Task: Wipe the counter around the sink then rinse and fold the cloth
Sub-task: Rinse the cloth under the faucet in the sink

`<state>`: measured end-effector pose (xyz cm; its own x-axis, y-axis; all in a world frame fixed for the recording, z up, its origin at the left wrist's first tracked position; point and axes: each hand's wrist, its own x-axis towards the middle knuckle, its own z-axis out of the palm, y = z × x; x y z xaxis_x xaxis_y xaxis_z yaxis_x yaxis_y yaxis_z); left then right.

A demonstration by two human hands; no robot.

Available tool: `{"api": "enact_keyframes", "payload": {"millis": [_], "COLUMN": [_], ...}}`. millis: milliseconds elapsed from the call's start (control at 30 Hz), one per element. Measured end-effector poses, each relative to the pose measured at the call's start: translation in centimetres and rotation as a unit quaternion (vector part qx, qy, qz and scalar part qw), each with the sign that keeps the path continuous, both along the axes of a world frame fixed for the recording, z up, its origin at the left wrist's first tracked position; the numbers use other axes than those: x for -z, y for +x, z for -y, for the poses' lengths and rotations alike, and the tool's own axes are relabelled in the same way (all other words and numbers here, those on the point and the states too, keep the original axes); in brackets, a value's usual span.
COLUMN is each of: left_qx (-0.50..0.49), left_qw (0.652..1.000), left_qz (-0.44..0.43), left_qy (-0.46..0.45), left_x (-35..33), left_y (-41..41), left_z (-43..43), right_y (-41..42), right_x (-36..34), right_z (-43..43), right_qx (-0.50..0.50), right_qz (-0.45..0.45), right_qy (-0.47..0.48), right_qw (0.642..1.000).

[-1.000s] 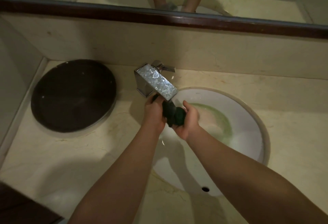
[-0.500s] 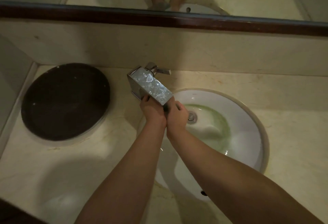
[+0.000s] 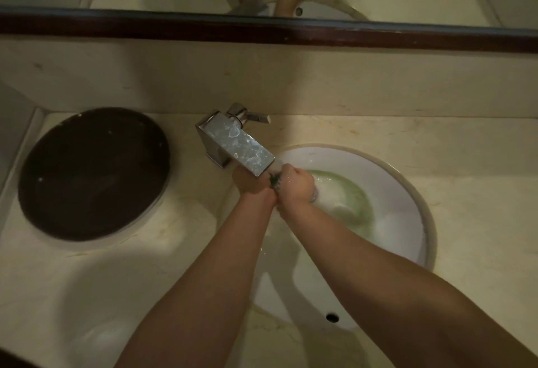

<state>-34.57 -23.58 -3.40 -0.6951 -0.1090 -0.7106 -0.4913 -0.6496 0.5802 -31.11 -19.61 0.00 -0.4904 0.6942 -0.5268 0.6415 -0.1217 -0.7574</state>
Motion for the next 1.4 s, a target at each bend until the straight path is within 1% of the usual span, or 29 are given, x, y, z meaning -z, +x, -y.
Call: {"api": "enact_keyframes", "payload": {"millis": [67, 133, 167, 233, 267, 300, 367, 433, 567, 633, 700, 833, 900, 1000, 1067, 1133, 1167, 1200, 1267, 1333, 1400], "left_qx": [0.006, 0.041, 0.065, 0.11, 0.123, 0.13, 0.139, 0.142, 0.16, 0.174, 0.17, 0.121, 0.094, 0.068, 0.059, 0.058, 0.054, 0.053, 0.046, 0.056, 0.071], "left_qw": [0.999, 0.999, 0.997, 0.994, 0.992, 0.991, 0.99, 0.989, 0.98, 0.972, 0.97, 0.982, 0.988, 0.994, 0.995, 0.994, 0.994, 0.996, 0.996, 0.993, 0.991], "left_qz": [0.005, -0.012, -0.021, -0.021, -0.021, -0.021, -0.017, -0.036, -0.098, -0.107, -0.099, -0.082, -0.084, -0.073, -0.057, -0.039, -0.034, -0.031, -0.031, -0.051, -0.066], "left_qy": [0.031, 0.033, 0.024, -0.022, -0.033, -0.031, 0.003, 0.01, -0.07, -0.112, -0.143, -0.116, -0.089, -0.049, -0.059, -0.088, -0.085, -0.071, -0.077, -0.091, -0.094], "left_x": [-1.8, -3.0, -3.1, -3.7, -3.6, -3.5, -3.7, -3.5, -3.5, -3.6, -3.5, -3.8, -4.3, -4.5, -4.2, -3.4, -3.3, -3.2, -2.9, -2.6, -2.4], "left_y": [0.5, 0.9, 0.9, 1.4, 1.6, 1.7, 2.0, 2.1, 2.9, 3.2, 3.2, 2.9, 2.6, 2.0, 1.7, 1.2, 1.1, 0.9, 0.6, 0.6, 0.6], "left_z": [-0.1, 0.1, 0.2, 0.8, 1.0, 1.4, 2.1, 2.8, 3.8, 4.1, 4.2, 4.0, 3.8, 3.3, 3.0, 2.9, 2.8, 2.8, 2.7, 2.6, 2.4], "right_y": [0.0, 0.5, 0.8, 1.6, 2.1, 2.5, 3.4, 4.2, 4.5, 3.9, 3.2, 2.2, 2.0, 1.4, 0.9, 0.6, 0.5, 0.4, 0.2, -0.2, -0.5], "right_x": [-0.2, -0.6, -0.7, -0.6, -0.4, 0.1, 1.3, 1.9, 2.2, 2.4, 2.4, 2.4, 2.6, 2.8, 2.7, 2.6, 2.7, 2.6, 2.5, 2.3, 2.2], "right_z": [-0.4, -0.9, -1.0, -1.5, -1.7, -1.9, -2.1, -2.0, -0.1, 1.0, 1.8, 1.9, 1.6, 1.4, 1.5, 1.7, 1.8, 2.0, 2.0, 2.0, 2.0], "right_qx": [0.029, 0.047, 0.062, 0.089, 0.09, 0.082, 0.078, 0.081, 0.118, 0.133, 0.13, 0.144, 0.151, 0.132, 0.14, 0.138, 0.135, 0.133, 0.137, 0.144, 0.139], "right_qz": [0.005, 0.011, 0.009, -0.005, -0.016, -0.023, -0.024, -0.025, -0.067, -0.101, -0.114, -0.126, -0.133, -0.139, -0.142, -0.134, -0.134, -0.132, -0.126, -0.119, -0.119], "right_qy": [-0.06, -0.135, -0.181, -0.292, -0.331, -0.351, -0.351, -0.362, -0.42, -0.449, -0.457, -0.437, -0.413, -0.352, -0.311, -0.269, -0.258, -0.258, -0.27, -0.277, -0.26], "right_qw": [0.998, 0.99, 0.982, 0.952, 0.939, 0.932, 0.933, 0.928, 0.897, 0.878, 0.873, 0.879, 0.888, 0.916, 0.929, 0.944, 0.947, 0.948, 0.945, 0.942, 0.948]}}
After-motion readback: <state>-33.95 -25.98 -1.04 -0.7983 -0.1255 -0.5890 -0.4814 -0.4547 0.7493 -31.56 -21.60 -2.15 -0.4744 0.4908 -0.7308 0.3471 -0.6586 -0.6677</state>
